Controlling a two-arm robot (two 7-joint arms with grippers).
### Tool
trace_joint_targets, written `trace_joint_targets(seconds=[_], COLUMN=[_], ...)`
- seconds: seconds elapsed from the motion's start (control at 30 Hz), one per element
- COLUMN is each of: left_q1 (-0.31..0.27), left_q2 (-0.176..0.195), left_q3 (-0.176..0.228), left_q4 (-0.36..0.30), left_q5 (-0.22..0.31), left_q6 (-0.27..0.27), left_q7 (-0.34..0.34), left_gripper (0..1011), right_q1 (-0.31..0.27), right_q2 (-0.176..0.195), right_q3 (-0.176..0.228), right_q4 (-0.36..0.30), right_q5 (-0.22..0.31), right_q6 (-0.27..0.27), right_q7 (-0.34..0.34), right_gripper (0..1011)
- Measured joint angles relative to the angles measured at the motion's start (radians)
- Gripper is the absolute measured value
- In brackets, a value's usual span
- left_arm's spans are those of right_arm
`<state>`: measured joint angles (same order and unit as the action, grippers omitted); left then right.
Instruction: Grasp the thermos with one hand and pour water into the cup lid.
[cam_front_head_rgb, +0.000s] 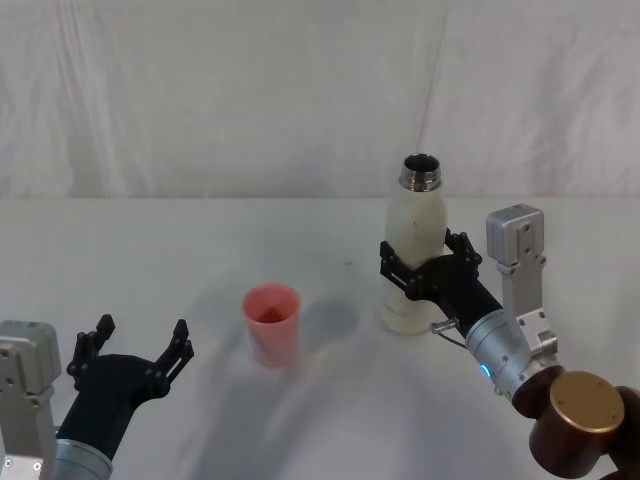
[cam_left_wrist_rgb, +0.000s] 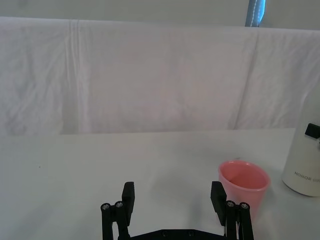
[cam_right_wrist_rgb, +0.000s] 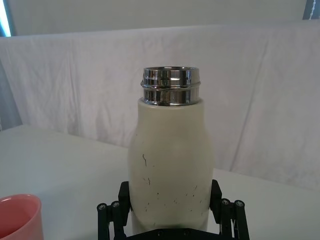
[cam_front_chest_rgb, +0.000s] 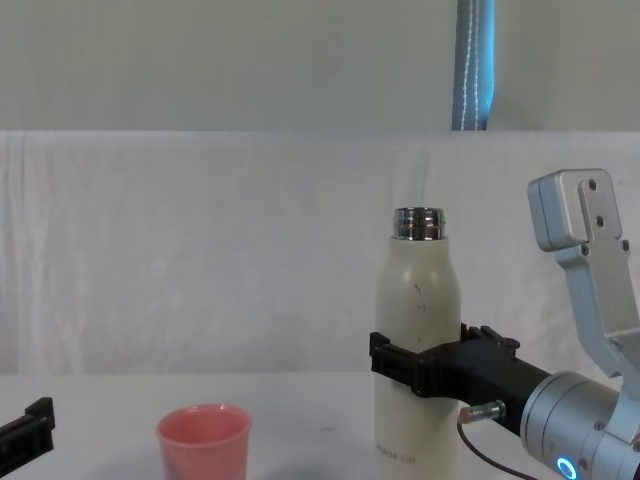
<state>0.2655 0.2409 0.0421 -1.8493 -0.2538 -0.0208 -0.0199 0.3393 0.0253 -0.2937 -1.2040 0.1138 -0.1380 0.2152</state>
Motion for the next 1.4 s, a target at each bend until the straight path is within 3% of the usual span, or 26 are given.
trace_joint_targets(seconds=[1.4], left_q1=[0.000], left_q2=[0.000], left_q3=[0.000], left_q4=[0.000], left_q5=[0.000], left_q6=[0.000], left_q7=[0.000], left_gripper=[1001], right_q1=[0.000], right_q2=[0.001], right_q3=[-0.005], right_q4=[0.008], right_q5=[-0.007], right_q6=[0.004], right_q7=[0.000], right_gripper=[1001])
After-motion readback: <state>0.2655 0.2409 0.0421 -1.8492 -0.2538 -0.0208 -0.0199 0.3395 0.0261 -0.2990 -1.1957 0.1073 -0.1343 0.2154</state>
